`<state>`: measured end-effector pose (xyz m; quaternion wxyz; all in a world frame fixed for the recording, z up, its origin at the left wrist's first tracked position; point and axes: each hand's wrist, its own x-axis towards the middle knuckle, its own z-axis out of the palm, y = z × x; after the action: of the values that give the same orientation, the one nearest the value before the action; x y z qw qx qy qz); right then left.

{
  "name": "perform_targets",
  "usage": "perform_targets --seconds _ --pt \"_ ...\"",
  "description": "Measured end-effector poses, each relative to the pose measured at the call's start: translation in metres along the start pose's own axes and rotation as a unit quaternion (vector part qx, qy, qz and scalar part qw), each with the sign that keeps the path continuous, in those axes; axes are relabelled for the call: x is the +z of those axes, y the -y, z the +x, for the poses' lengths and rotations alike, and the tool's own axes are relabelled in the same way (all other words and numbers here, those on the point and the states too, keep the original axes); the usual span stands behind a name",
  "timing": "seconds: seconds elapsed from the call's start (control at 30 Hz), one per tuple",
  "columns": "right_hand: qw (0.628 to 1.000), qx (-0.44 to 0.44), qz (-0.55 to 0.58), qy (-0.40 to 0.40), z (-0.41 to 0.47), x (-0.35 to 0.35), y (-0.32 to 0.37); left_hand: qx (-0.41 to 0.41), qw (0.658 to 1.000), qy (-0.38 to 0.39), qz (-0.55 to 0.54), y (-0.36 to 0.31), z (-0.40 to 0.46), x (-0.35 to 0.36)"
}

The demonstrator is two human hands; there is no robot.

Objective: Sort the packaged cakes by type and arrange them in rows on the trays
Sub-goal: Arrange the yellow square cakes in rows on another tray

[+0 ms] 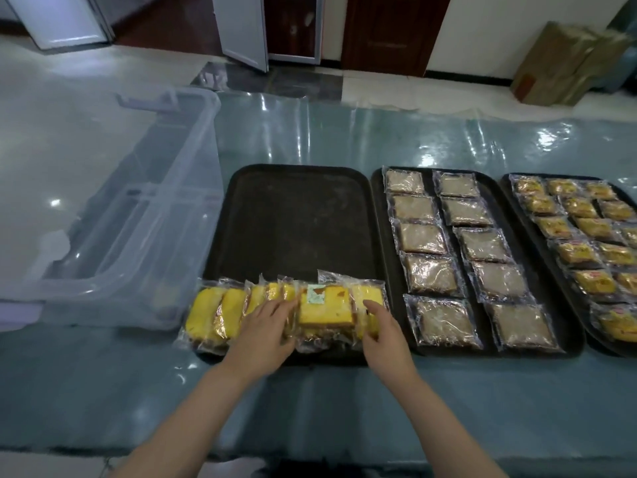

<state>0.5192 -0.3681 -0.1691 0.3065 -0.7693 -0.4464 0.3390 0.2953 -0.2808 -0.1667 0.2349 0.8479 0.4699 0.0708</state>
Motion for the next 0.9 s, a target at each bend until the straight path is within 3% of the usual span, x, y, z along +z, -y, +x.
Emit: perform_targets --seconds 0.4,0.7,0.9 --pt "0.999 -0.021 -0.036 0.024 0.008 -0.012 -0.006 -0.007 1.0 0.024 -0.007 0.001 0.014 0.003" --pt "0.997 -0.063 -0.029 0.046 0.022 -0.025 -0.017 -0.047 0.991 -0.034 -0.118 -0.004 0.012 0.014" --pt "0.997 -0.061 0.015 0.051 0.025 -0.026 -0.028 -0.059 0.989 -0.048 -0.131 -0.008 0.01 0.02"
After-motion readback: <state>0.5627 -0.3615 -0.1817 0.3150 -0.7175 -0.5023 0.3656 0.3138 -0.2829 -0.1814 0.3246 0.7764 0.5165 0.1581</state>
